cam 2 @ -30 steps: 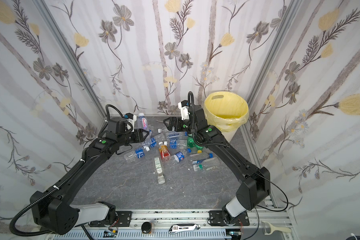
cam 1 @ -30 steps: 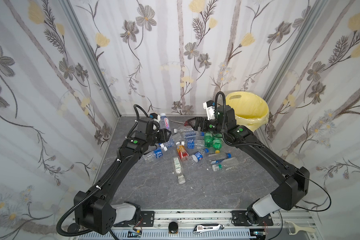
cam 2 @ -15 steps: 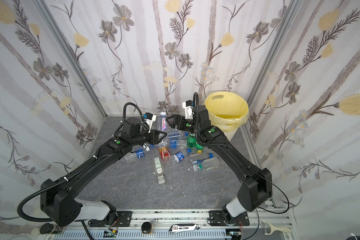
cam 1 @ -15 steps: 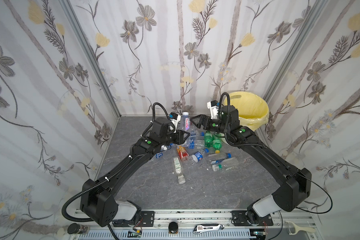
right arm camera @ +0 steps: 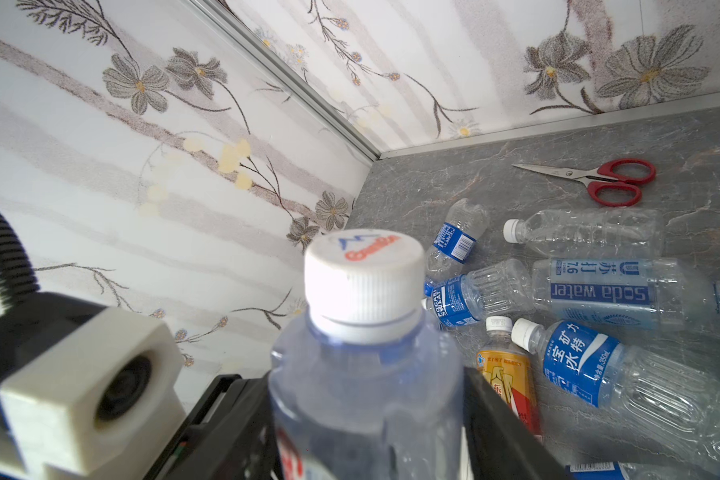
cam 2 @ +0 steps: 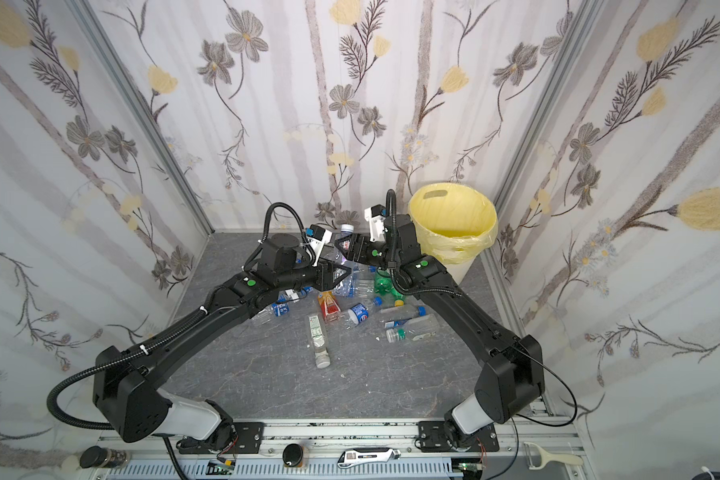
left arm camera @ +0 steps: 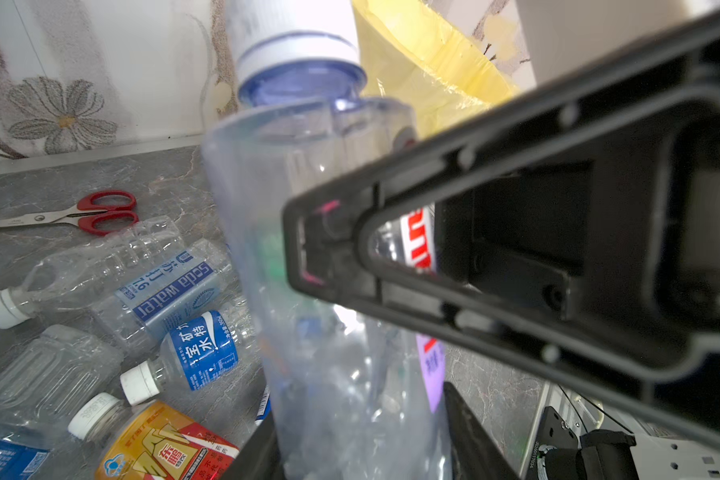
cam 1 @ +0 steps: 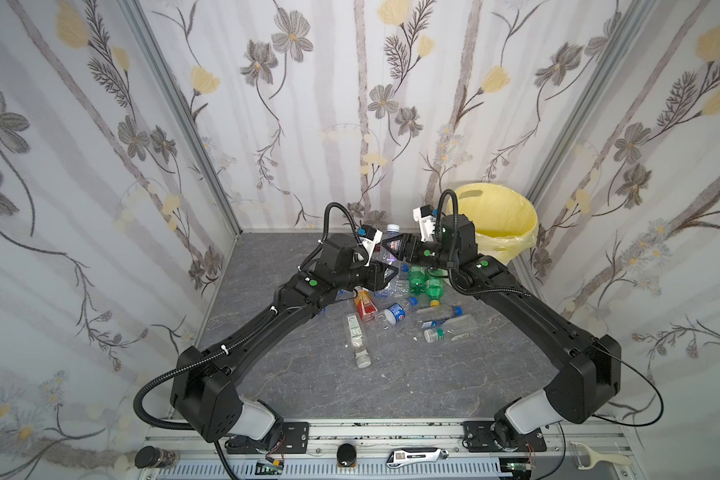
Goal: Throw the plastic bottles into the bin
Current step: 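Grasp the Ganten bottle cap with the right gripper and open the left gripper, then carry the Ganten bottle with the right gripper over the bin and release it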
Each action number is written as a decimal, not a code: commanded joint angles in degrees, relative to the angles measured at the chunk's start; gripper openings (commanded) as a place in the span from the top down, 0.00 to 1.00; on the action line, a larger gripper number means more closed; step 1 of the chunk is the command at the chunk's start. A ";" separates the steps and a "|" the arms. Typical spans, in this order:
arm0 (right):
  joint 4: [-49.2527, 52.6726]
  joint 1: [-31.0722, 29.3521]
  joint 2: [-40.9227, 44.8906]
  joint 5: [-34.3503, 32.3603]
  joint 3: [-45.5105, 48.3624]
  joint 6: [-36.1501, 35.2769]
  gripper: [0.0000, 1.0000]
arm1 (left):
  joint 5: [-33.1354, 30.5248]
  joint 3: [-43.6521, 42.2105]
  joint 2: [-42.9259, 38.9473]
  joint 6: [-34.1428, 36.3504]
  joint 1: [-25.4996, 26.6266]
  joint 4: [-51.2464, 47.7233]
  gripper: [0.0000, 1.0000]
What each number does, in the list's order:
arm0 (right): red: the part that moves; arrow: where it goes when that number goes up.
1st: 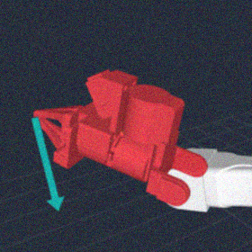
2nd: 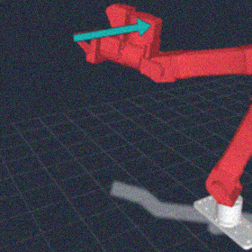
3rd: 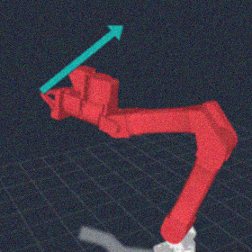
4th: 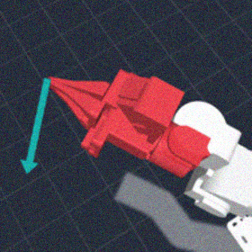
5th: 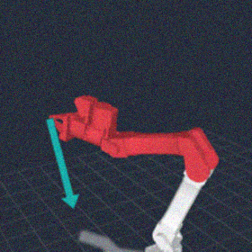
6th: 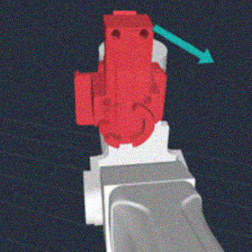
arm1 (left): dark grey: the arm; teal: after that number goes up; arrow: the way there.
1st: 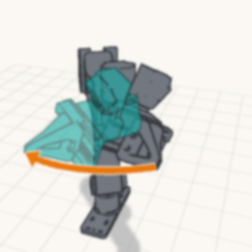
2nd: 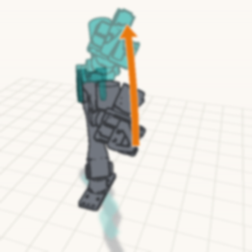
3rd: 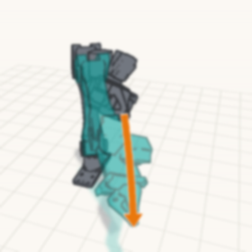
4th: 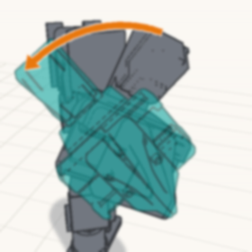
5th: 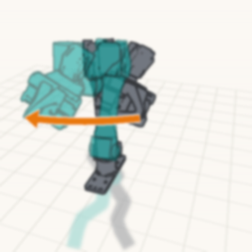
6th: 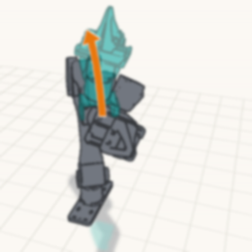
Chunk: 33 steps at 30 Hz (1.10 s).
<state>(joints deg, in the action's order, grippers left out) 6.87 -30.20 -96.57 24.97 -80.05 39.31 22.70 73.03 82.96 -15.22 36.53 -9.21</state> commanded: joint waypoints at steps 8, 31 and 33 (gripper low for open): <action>-2.44 0.65 0.38 0.30 0.38 0.07 0.53 | -0.54 0.49 -0.20 0.26 0.16 2.58 0.45; 8.28 14.49 3.48 -2.82 -12.44 -6.52 0.57 | -3.55 8.29 0.13 2.69 0.56 2.36 0.00; 9.38 17.57 3.66 -2.67 -15.88 -6.53 0.57 | -3.35 12.63 2.33 2.96 0.87 2.36 0.00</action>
<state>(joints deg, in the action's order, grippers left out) 15.07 -15.14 -93.56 23.00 -92.92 34.00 19.55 82.13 83.40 -13.45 37.10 -8.64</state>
